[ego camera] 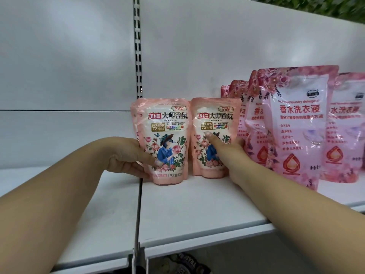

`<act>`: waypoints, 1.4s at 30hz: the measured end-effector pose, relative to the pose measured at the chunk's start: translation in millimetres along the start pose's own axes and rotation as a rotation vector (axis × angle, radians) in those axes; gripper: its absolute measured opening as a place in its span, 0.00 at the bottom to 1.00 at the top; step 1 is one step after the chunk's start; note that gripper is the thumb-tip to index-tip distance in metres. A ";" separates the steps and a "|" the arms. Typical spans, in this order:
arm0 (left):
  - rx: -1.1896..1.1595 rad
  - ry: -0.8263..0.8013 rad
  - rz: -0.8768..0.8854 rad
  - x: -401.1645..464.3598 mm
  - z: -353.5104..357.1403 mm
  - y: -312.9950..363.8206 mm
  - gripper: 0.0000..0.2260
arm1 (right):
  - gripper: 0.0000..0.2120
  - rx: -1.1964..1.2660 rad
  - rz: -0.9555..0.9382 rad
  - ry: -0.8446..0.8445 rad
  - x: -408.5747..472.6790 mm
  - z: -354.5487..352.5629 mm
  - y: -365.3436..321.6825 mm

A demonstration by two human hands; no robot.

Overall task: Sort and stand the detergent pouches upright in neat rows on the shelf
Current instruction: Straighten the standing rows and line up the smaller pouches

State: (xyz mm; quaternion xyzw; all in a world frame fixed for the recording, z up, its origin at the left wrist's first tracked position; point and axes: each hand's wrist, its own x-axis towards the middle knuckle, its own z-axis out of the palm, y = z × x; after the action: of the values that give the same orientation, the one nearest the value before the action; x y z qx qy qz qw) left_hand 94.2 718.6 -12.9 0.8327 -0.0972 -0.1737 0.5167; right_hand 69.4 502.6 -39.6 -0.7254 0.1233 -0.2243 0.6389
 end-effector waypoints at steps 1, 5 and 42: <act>-0.009 0.001 -0.006 0.0 -0.2 0.1 0.10 | 0.45 0.002 -0.007 0.005 -0.5 -0.3 -0.4; 0.017 0.036 -0.013 -0.1 -1.9 1.4 0.10 | 0.42 -0.013 -0.006 0.024 2.1 -0.4 -1.2; 0.304 0.406 0.130 -34.3 37.3 -5.3 0.11 | 0.32 -0.570 -0.074 -0.146 -8.3 1.3 9.7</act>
State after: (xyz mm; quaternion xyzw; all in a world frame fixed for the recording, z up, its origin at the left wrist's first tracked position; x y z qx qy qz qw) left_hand 48.0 701.8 -26.3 0.9106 -0.0698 0.0468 0.4046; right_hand 63.9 506.1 -50.6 -0.8940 0.1084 -0.1511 0.4078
